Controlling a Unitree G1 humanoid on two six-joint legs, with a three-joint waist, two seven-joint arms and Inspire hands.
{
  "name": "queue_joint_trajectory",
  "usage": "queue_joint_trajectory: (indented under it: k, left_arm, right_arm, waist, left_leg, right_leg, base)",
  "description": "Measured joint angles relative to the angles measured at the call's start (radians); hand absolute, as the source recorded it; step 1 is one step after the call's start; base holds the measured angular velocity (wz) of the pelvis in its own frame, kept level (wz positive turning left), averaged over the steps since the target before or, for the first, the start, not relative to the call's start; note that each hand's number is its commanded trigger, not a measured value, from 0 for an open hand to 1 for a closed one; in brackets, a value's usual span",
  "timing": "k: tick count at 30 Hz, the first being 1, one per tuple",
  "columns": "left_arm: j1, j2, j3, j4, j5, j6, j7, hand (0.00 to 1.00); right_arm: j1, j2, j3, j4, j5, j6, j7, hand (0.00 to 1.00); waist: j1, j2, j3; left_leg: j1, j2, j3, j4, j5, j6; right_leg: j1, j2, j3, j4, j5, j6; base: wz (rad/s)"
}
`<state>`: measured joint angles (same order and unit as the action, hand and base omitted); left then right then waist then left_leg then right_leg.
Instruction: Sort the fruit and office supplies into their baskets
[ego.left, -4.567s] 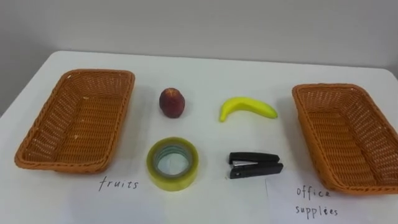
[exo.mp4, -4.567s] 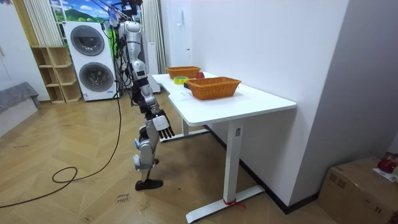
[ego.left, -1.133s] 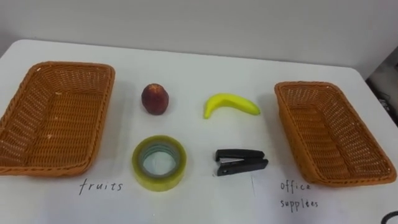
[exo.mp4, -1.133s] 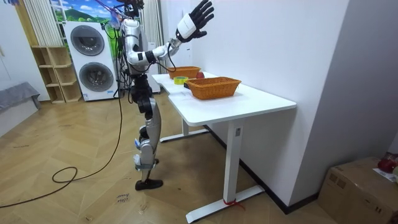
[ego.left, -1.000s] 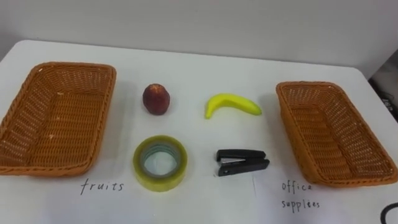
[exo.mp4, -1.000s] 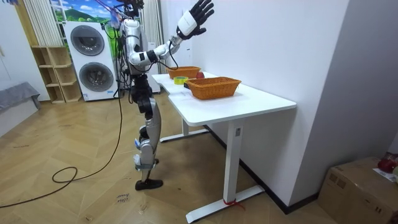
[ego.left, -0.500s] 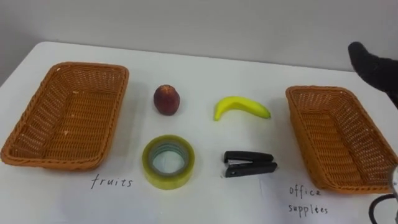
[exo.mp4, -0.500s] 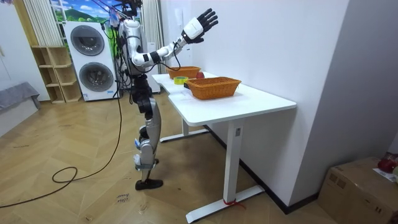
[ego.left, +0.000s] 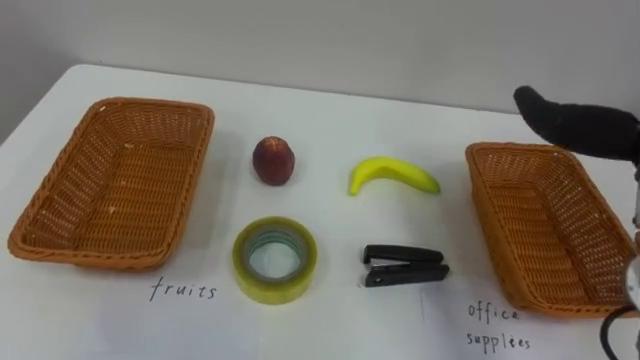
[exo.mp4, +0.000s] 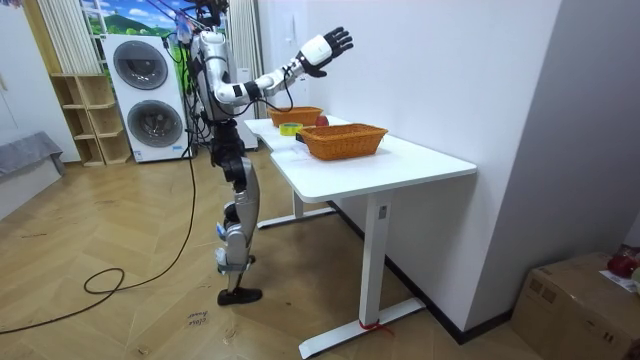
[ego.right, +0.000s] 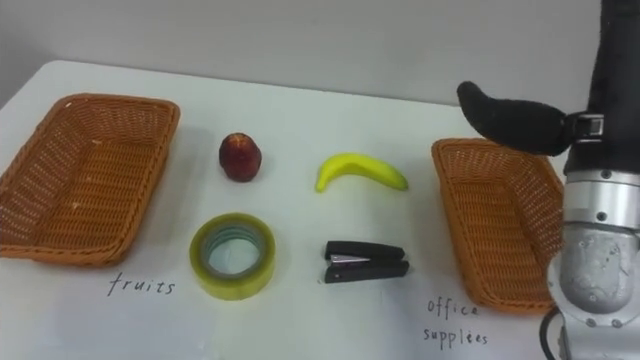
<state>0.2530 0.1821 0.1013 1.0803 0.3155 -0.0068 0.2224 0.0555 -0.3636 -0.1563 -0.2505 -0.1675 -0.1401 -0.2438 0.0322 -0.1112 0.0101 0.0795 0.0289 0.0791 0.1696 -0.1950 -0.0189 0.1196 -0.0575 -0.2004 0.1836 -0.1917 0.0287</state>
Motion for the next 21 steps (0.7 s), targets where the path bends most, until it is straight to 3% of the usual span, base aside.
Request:
queue_joint_trajectory:
  k: [4, 11, 21]
  left_arm:
    - [-0.010, 0.003, -0.008, 0.000, 0.001, 0.003, -0.019, 0.00]
    - [-0.016, 0.013, -0.009, -0.001, 0.004, 0.003, -0.023, 0.00]
    - [-0.017, 0.028, -0.007, -0.021, 0.047, 0.001, -0.060, 0.00]
  right_arm:
    - [0.000, 0.000, 0.037, 0.020, 0.002, 0.032, 0.076, 0.00]
    - [0.000, -0.002, 0.062, 0.048, -0.013, 0.044, 0.182, 0.00]
    - [0.000, -0.003, 0.065, 0.048, -0.122, 0.046, 0.296, 0.00]
  waist:
    - [-0.001, -0.003, 0.0004]
    - [0.001, -0.016, 0.0010]
    - [0.007, -0.015, 0.0002]
  left_leg:
    - [0.000, 0.000, 0.000, 0.000, 0.000, 0.000]
    - [-0.001, 0.000, 0.000, 0.000, 0.000, 0.000]
    - [0.001, 0.000, 0.002, 0.002, 0.000, 0.000]
  right_leg:
    - [-0.001, 0.000, 0.000, 0.000, 0.000, 0.000]
    - [-0.002, 0.000, 0.000, 0.000, 0.000, 0.000]
    - [0.000, 0.000, 0.000, 0.000, 0.000, 0.000]
  base:
    - [0.00]
    - [0.00]
    - [0.00]
